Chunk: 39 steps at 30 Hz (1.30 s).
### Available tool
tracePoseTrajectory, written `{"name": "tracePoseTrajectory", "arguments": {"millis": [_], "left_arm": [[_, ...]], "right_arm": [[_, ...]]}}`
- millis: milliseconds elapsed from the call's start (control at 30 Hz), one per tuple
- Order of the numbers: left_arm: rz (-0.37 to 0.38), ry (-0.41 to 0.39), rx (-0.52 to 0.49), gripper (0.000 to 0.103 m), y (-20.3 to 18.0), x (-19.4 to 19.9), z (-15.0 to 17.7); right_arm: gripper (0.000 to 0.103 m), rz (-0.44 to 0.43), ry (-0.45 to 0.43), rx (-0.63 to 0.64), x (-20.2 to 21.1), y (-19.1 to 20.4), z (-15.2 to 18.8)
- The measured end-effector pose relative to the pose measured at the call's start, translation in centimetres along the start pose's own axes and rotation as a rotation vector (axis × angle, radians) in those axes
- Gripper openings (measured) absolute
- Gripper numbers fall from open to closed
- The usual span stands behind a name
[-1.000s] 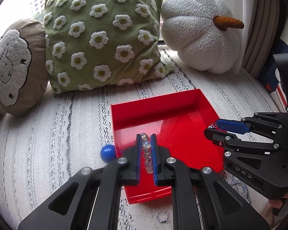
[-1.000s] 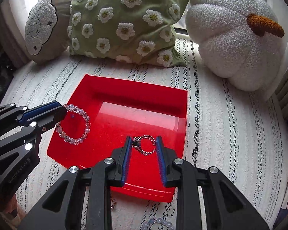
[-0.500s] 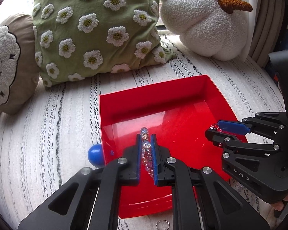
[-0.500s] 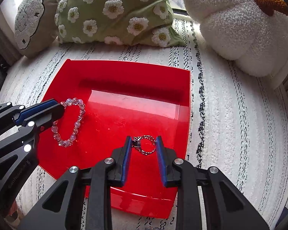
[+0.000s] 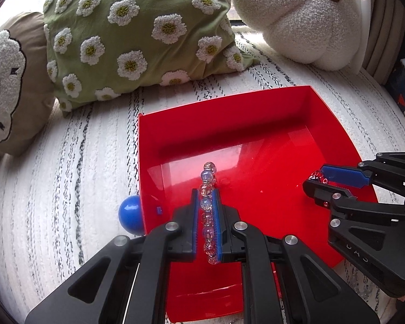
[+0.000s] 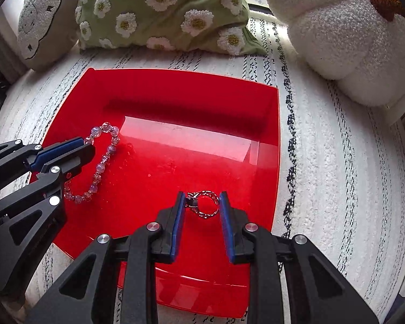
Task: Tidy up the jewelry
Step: 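Lower and open the left tool in the tray while the right tool releases the ring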
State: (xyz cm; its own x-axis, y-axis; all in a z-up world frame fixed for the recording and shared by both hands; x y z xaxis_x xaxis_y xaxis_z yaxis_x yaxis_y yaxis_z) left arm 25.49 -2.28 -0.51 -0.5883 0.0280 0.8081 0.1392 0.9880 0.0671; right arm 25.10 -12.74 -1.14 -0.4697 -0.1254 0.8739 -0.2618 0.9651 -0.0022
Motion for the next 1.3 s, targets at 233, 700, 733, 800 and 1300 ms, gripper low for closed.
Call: {"name": "tracePoseTrajectory", "arguments": {"millis": [233, 700, 733, 800, 1300], "left_arm": [[-0.019, 0.004, -0.010, 0.009, 0.1, -0.4, 0.2], [-0.029, 0.008, -0.014, 0.009, 0.2, -0.6, 0.3], [-0.031, 0.006, -0.016, 0.009, 0.2, -0.6, 0.3], [-0.035, -0.001, -0.017, 0.009, 0.2, -0.4, 0.2], [-0.034, -0.041, -0.012, 0.010, 0.3, 0.9, -0.1]], "right_arm": [[0.025, 0.000, 0.001, 0.001, 0.0, -0.1, 0.0], [0.025, 0.014, 0.000, 0.013, 0.0, 0.2, 0.1], [0.025, 0.016, 0.000, 0.014, 0.0, 0.2, 0.1], [0.025, 0.018, 0.000, 0.017, 0.0, 0.2, 0.1], [0.026, 0.027, 0.000, 0.017, -0.2, 0.4, 0.3]]}}
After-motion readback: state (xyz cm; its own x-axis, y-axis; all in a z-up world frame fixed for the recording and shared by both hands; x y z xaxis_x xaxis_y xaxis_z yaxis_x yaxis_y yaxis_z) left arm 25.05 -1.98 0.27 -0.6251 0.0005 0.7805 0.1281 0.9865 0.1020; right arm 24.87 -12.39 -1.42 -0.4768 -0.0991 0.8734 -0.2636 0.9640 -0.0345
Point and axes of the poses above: each gripper's, at about its wrist camera, not at the fingertips, and x roughly against the way its jaws point, y to its left, z to its underside, the point moved 1 cm from there along -x, roughly the way its jaws point, and after that the axes turned 7 degrees about -y, right-handed, at the moved point
